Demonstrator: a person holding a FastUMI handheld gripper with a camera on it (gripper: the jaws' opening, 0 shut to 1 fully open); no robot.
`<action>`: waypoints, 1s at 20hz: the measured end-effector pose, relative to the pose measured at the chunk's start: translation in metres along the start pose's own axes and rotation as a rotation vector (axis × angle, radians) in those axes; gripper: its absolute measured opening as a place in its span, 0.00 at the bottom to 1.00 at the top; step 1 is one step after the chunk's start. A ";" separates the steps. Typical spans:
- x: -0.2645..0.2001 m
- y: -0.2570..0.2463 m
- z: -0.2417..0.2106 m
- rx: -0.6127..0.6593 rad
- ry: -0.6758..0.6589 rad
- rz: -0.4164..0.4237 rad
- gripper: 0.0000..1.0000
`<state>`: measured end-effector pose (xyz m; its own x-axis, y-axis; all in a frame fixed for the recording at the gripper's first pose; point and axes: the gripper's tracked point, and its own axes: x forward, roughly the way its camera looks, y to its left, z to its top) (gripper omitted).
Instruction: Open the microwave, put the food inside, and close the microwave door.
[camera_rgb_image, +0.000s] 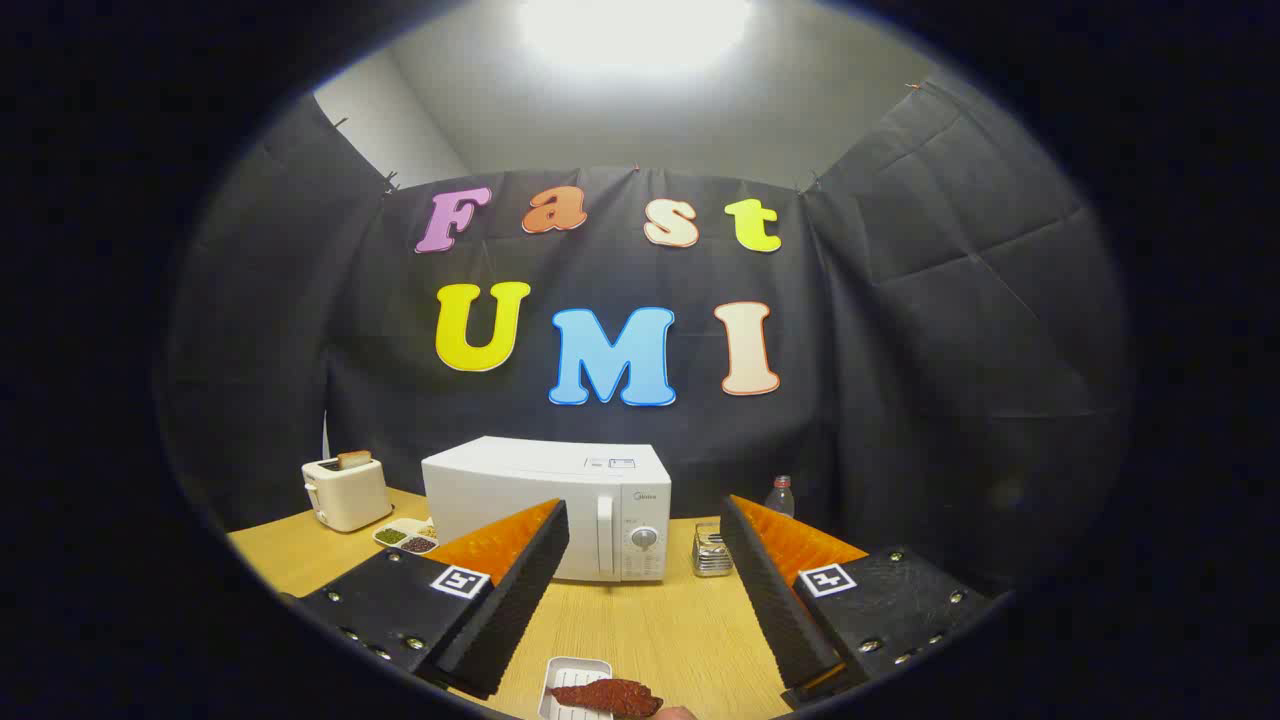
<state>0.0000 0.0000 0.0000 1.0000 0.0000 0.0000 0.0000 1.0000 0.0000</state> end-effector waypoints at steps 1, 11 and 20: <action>0.000 -0.001 0.001 0.006 0.002 -0.003 0.97; -0.001 -0.010 0.008 -0.003 -0.012 -0.012 0.97; 0.005 0.001 0.008 -0.001 -0.013 0.018 0.97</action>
<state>0.0049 0.0015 0.0083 0.9997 0.0183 0.0129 -0.0183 0.9998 -0.0012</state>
